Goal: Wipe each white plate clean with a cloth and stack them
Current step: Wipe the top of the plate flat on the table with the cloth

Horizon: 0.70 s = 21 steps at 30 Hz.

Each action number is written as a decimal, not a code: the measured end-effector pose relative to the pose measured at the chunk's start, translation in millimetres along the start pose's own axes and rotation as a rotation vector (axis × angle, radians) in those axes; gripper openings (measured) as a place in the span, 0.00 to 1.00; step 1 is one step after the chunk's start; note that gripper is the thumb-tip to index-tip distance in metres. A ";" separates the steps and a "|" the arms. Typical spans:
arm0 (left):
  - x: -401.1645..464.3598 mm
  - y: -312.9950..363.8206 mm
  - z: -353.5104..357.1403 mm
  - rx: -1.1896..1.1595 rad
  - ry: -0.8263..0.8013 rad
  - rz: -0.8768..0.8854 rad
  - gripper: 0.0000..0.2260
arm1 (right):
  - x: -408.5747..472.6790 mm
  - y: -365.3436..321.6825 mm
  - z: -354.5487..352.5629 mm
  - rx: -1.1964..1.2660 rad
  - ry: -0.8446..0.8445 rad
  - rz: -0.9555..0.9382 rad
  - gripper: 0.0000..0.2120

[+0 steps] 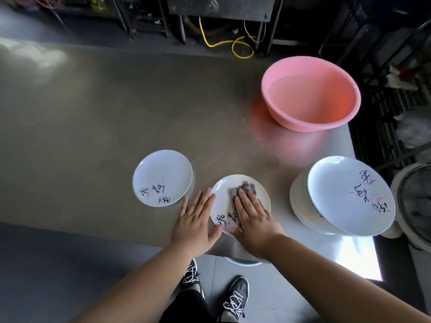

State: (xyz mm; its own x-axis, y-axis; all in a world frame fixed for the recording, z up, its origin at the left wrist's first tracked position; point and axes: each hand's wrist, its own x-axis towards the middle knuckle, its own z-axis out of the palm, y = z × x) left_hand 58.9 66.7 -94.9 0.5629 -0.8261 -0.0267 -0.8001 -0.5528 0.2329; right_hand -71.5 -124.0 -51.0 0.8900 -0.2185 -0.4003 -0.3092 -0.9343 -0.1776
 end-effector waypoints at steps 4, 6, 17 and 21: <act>1.1 0.2 -0.8 0.000 -0.018 -0.003 0.40 | 22.8 -4.2 -18.0 0.003 0.015 -0.001 0.47; 0.5 0.0 -1.4 0.010 -0.033 -0.005 0.40 | 28.7 -9.3 -26.3 0.008 -0.002 0.014 0.45; 0.4 1.2 -1.9 0.020 -0.037 -0.010 0.39 | 2.4 -7.5 -27.6 -0.092 -0.057 -0.117 0.47; -0.6 1.3 -2.9 0.023 -0.035 -0.019 0.39 | 15.2 -5.9 -27.5 -0.042 -0.081 -0.038 0.46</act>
State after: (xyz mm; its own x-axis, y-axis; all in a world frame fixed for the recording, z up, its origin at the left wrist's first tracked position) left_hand 58.1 66.8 -91.7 0.5711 -0.8183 -0.0652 -0.7939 -0.5707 0.2097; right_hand -47.0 -129.6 -31.3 0.8701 -0.1609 -0.4658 -0.2600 -0.9528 -0.1565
